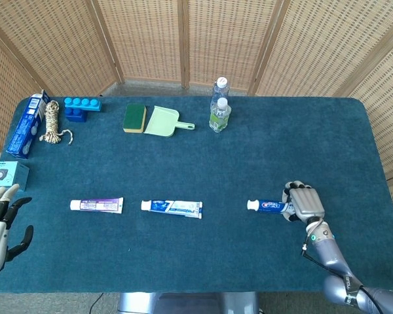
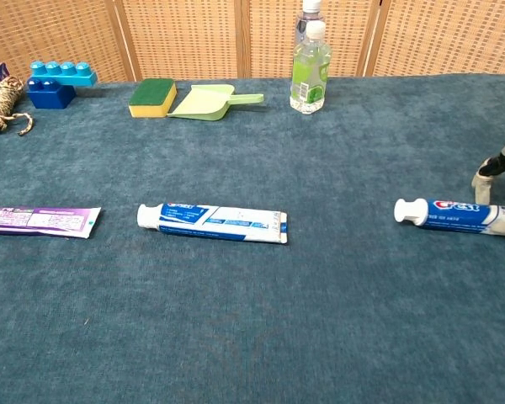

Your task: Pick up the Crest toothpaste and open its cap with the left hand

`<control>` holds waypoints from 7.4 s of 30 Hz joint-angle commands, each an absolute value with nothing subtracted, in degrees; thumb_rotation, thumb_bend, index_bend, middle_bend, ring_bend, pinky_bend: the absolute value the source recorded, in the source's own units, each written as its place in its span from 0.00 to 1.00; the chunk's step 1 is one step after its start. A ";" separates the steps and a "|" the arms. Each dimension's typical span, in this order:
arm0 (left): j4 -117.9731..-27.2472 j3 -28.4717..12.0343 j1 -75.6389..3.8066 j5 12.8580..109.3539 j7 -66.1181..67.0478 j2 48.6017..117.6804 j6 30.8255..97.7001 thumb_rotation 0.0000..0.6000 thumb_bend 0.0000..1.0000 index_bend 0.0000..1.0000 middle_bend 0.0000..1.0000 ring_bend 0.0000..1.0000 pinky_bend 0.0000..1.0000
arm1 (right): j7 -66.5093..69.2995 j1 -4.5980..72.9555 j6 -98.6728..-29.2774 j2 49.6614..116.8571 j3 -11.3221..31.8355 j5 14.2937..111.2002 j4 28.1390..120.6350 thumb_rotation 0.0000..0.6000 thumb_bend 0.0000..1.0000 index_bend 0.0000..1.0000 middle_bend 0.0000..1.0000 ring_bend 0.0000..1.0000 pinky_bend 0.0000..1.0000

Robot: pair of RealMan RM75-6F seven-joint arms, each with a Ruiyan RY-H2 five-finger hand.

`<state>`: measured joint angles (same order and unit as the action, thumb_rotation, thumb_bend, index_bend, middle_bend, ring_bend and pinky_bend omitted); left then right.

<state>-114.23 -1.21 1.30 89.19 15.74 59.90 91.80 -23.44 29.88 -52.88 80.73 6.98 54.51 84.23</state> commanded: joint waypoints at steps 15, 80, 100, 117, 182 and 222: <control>-114.04 -0.50 2.50 90.45 14.28 59.43 93.28 1.00 0.40 0.22 0.09 0.02 0.00 | -2.83 27.11 -52.71 77.25 8.03 64.21 86.51 1.00 0.51 0.92 0.66 0.58 0.74; -123.75 -9.86 -27.45 68.17 27.43 69.12 61.91 1.00 0.39 0.24 0.11 0.07 0.08 | 26.54 25.06 -61.19 70.93 3.91 86.07 103.38 1.00 0.55 0.95 0.71 0.66 0.80; -120.63 -13.46 -40.74 53.40 20.75 71.14 50.58 1.00 0.38 0.23 0.09 0.04 0.06 | 20.89 26.69 -60.41 74.33 4.72 83.29 106.15 1.00 0.56 0.95 0.71 0.67 0.80; -118.68 -12.43 -47.74 47.62 20.49 75.53 50.92 1.00 0.38 0.24 0.08 0.04 0.06 | 18.33 28.31 -59.59 76.48 5.30 82.66 107.47 1.00 0.56 0.95 0.71 0.66 0.80; -117.56 -9.81 -52.31 46.25 16.45 77.88 55.22 1.00 0.37 0.39 0.12 0.06 0.10 | 19.78 29.06 -59.05 75.28 5.00 81.60 108.61 1.00 0.56 0.94 0.71 0.67 0.82; -117.70 -9.05 -51.06 47.33 16.20 77.50 57.17 1.00 0.37 0.54 0.17 0.09 0.12 | 17.08 29.07 -58.24 76.05 6.43 76.15 107.38 1.00 0.56 0.95 0.72 0.68 0.83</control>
<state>-117.70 -9.06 -51.08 47.31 16.20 77.50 57.18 17.21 29.06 -58.26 75.99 6.34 76.32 107.45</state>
